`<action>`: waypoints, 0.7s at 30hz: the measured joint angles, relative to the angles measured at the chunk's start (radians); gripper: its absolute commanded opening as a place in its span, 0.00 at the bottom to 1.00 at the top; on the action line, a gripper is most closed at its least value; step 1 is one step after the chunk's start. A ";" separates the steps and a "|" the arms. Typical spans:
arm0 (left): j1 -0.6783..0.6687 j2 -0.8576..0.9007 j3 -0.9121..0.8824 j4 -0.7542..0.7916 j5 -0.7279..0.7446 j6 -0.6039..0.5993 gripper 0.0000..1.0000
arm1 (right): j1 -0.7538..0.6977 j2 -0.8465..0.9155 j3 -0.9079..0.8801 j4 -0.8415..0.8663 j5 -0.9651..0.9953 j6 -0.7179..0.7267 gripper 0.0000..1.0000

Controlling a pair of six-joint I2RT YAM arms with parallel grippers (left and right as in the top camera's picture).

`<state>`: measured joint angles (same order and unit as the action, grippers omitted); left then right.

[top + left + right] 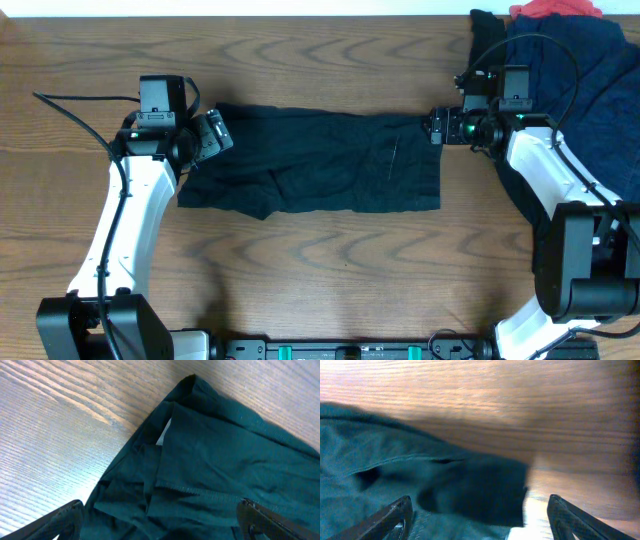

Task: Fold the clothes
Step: 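Hold both ends of the folded shorts and lay them flat horizontally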

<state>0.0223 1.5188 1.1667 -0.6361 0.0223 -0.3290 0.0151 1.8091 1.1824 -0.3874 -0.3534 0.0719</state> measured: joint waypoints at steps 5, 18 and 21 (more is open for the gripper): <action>0.000 0.000 0.000 -0.011 0.054 0.089 0.98 | 0.002 -0.023 0.000 -0.008 -0.070 0.000 0.72; 0.000 0.013 0.000 -0.032 0.117 0.177 0.98 | 0.096 -0.040 0.000 0.041 -0.006 -0.015 0.01; 0.000 0.034 0.000 -0.038 0.122 0.177 0.98 | 0.095 -0.004 0.001 0.063 0.032 -0.005 0.01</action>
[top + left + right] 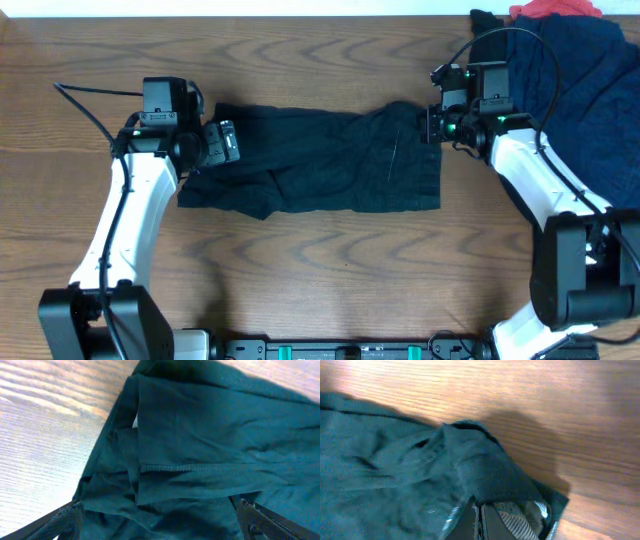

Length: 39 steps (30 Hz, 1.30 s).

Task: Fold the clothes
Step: 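Hold both ends of the folded shorts and lay them flat horizontally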

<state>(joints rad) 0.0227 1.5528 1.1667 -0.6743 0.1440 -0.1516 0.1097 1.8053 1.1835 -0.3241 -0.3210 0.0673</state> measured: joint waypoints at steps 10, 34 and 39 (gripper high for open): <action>0.000 0.035 0.000 -0.002 0.006 0.000 0.98 | -0.039 0.129 0.001 -0.024 0.048 0.051 0.01; 0.089 0.051 0.000 0.019 0.055 0.049 0.98 | -0.063 -0.215 0.002 -0.244 0.006 0.047 0.82; 0.114 0.145 0.000 0.098 0.110 0.100 0.98 | -0.036 -0.215 0.002 -0.264 0.003 0.038 0.83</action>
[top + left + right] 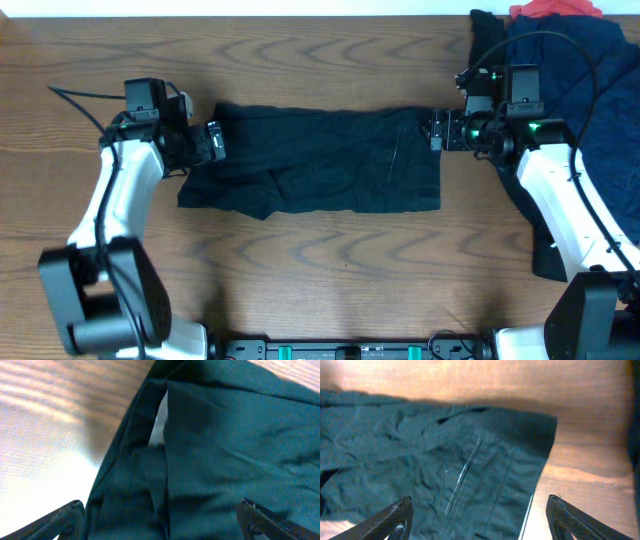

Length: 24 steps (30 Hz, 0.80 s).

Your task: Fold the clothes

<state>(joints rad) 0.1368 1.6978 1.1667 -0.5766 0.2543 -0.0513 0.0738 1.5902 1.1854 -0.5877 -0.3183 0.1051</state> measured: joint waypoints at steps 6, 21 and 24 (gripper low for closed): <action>0.001 0.130 0.000 0.059 0.032 0.066 0.98 | 0.002 0.000 0.000 -0.067 0.003 -0.004 0.83; 0.005 0.173 0.001 0.083 0.035 0.131 0.97 | 0.002 0.000 0.000 -0.082 0.004 -0.007 0.82; 0.022 0.174 0.023 0.026 0.035 0.123 0.92 | 0.002 0.000 0.000 -0.081 0.004 -0.007 0.80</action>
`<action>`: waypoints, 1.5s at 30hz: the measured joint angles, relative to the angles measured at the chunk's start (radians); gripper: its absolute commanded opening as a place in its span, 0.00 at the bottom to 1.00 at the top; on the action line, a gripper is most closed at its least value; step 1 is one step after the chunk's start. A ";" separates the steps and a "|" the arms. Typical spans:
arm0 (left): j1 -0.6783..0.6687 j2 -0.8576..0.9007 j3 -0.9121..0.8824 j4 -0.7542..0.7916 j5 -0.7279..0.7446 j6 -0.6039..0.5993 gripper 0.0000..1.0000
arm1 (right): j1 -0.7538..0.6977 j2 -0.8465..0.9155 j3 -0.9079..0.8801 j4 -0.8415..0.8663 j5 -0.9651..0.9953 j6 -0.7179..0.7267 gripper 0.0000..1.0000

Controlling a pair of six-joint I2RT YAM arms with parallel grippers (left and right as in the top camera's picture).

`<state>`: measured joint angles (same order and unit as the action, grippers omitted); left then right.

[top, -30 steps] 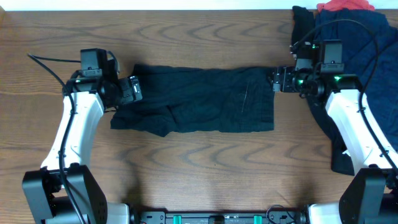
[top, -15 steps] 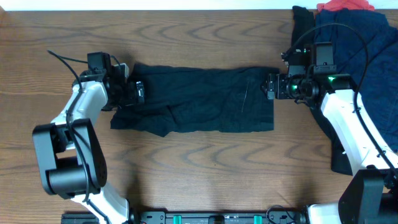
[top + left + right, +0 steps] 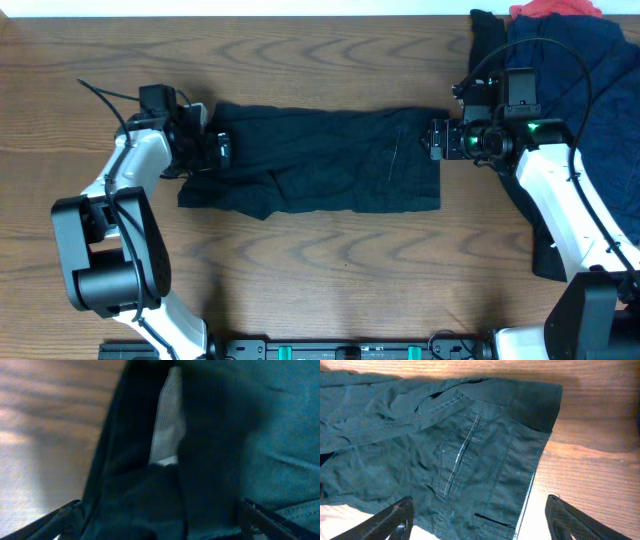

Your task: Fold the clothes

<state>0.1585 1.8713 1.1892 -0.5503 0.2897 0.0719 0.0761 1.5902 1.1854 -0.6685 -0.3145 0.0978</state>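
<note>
A dark green-black garment [image 3: 320, 160] lies spread in a long strip across the table [image 3: 320, 270]. My left gripper [image 3: 217, 150] stands open low over its left end; in the left wrist view the gripper [image 3: 160, 507] has the cloth [image 3: 225, 435] and a pale striped lining [image 3: 167, 425] between its wide-apart fingers. At the right end hovers my right gripper [image 3: 436, 140], also open. In the right wrist view that gripper [image 3: 479, 500] looks down on the stitched pocket side [image 3: 460, 455] and the folded corner [image 3: 535, 402].
A heap of dark blue clothes [image 3: 590, 70] fills the back right corner, with a red piece [image 3: 555, 8] at the far edge and a black piece [image 3: 485, 35] beside it. The left arm's cable [image 3: 105, 95] loops over the table at the left.
My left gripper has come lower and closer onto the garment's left end, still open. The right gripper has shifted slightly towards the near side and stays open. The garment lies as before.
Both grippers first stood open at the garment's two ends. Then the right one was shut on the far right corner, bunched inward. After that it was open again with the corner laid flat and the right edge straight. The left gripper stayed open throughout, now closest to the cloth.
</note>
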 measured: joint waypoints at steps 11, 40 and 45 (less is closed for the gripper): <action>0.050 -0.087 0.138 -0.115 0.047 -0.042 0.91 | 0.000 0.000 0.000 0.006 0.025 0.000 0.80; 0.071 0.091 0.161 -0.189 0.177 0.227 0.56 | 0.000 0.000 0.000 0.025 0.028 0.000 0.81; 0.125 0.090 0.188 -0.187 0.078 0.109 0.24 | 0.000 0.000 0.000 0.029 0.028 0.000 0.81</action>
<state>0.2836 1.9617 1.3773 -0.7372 0.3679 0.1806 0.0761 1.5902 1.1854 -0.6395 -0.2867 0.0978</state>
